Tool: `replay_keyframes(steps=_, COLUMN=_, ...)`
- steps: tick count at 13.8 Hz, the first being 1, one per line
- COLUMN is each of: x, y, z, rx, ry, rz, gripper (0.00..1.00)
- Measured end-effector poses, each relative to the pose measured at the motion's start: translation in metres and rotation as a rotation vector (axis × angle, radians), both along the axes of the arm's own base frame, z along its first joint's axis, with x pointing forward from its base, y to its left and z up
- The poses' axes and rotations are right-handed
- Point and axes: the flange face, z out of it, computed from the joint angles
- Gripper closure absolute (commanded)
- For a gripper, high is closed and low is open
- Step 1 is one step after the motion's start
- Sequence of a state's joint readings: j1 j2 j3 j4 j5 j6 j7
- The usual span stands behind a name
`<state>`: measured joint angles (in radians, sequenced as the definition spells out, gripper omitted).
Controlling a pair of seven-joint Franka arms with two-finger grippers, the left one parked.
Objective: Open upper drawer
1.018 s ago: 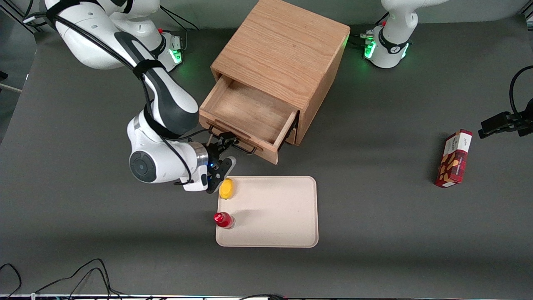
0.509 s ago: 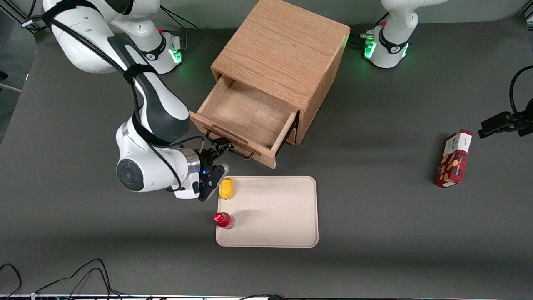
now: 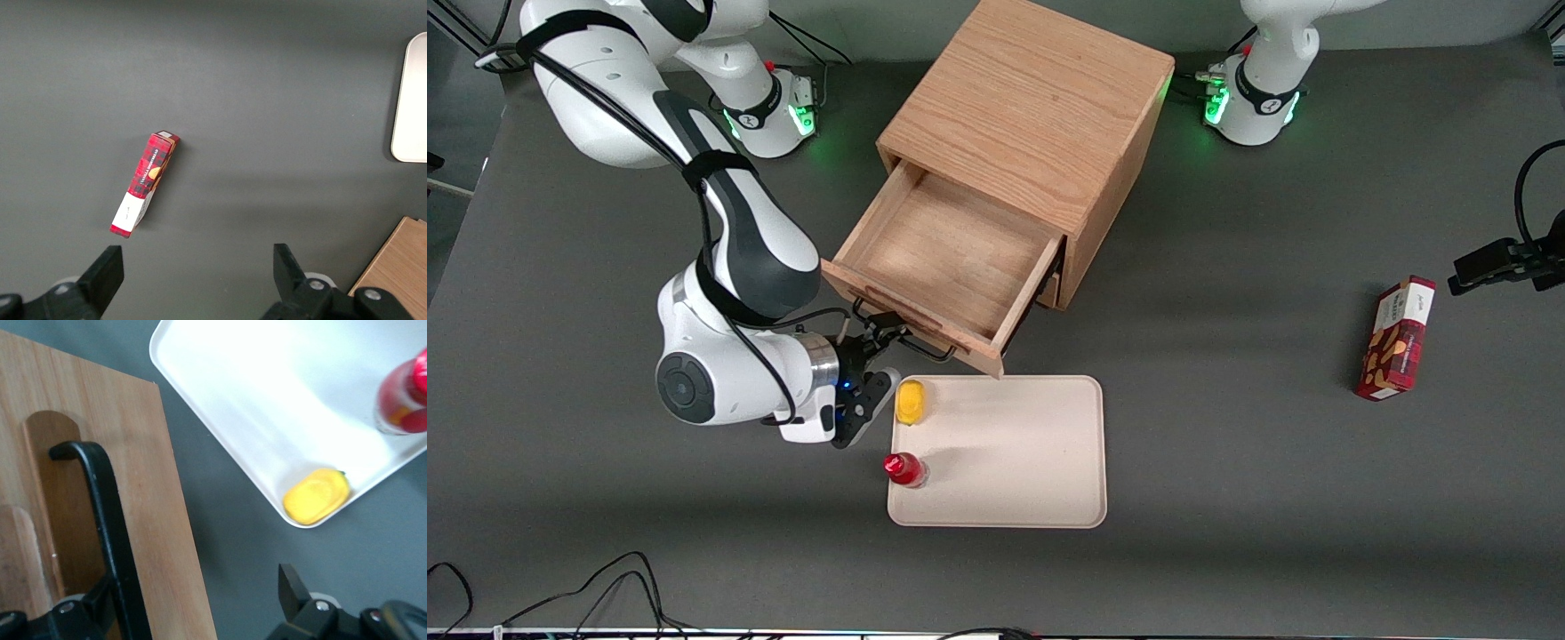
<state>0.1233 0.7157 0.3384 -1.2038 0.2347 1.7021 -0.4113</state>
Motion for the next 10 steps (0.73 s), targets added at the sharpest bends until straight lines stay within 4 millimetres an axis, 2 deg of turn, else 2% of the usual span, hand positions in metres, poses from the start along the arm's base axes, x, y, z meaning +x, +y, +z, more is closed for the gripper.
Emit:
replay_keyframes(steps=6, x=0.018, y=-0.028, z=0.006, rx=0.002, ry=-0.041, rz=0.039, gripper=0.0)
replay_keyframes(steps=10, x=0.022, y=-0.032, z=0.011, rx=0.008, ry=-0.057, rz=0.051, gripper=0.0)
